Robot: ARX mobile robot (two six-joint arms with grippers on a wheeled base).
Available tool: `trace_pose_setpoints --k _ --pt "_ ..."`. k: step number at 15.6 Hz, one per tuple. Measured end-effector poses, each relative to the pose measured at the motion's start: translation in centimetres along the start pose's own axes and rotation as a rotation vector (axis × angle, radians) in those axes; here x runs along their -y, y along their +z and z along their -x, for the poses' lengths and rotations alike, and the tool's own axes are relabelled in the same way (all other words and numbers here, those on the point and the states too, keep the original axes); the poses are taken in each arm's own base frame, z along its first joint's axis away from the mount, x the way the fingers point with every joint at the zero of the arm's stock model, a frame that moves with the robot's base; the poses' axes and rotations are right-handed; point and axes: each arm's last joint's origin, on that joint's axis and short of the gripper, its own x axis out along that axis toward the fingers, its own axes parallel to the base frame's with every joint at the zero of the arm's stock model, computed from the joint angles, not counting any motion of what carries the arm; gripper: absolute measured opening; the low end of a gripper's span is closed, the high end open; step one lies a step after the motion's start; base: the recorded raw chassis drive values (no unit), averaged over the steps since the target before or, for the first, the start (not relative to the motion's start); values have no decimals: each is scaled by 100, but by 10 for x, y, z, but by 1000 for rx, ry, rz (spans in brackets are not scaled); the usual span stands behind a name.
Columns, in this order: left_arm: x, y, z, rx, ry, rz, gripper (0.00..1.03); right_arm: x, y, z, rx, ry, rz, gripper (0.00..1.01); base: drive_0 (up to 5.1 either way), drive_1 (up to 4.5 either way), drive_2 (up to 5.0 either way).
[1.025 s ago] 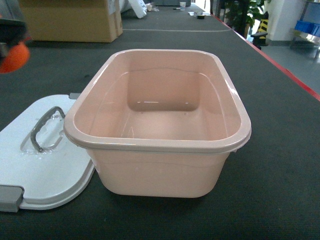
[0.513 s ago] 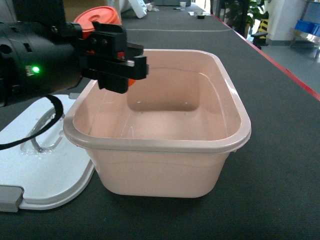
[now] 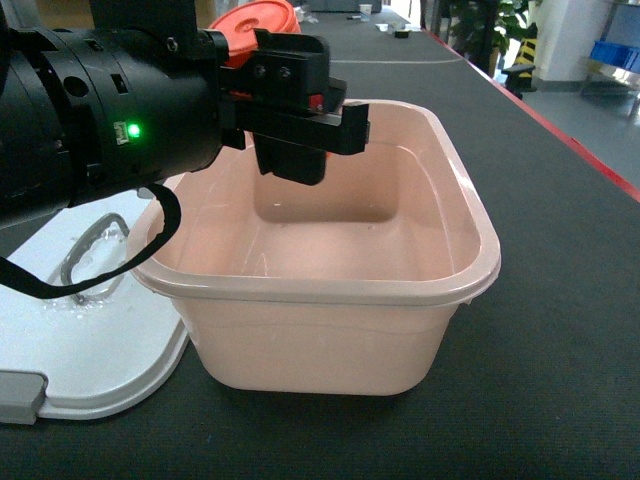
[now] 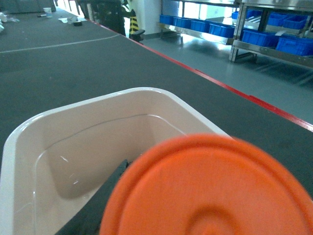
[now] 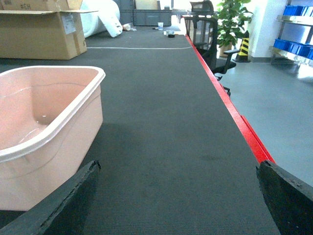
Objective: Pick capacitor and pack into box
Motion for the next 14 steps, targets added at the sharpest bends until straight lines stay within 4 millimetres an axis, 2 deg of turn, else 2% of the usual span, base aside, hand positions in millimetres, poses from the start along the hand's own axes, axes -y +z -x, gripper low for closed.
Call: trace_pose_setpoints --k 2,4,5,7,8,10,11,14 --pt "-1 -2 -1 -3 3 1 64 0 0 0 0 0 0 98 0 0 0" --pt "-23 -8 -1 -17 71 6 88 0 0 0 0 0 0 98 0 0 0" --pt "-44 -11 2 -11 133 8 99 0 0 0 0 0 0 98 0 0 0" --pt "-97 -11 14 -3 270 17 98 0 0 0 0 0 0 98 0 0 0" --pt "-131 -10 24 -3 354 23 98 0 0 0 0 0 0 98 0 0 0" --pt "-186 -16 48 -15 487 23 98 0 0 0 0 0 0 98 0 0 0" --pt "-200 -26 54 -37 509 24 98 0 0 0 0 0 0 98 0 0 0" --pt "-206 -70 43 -138 412 63 98 0 0 0 0 0 0 98 0 0 0"
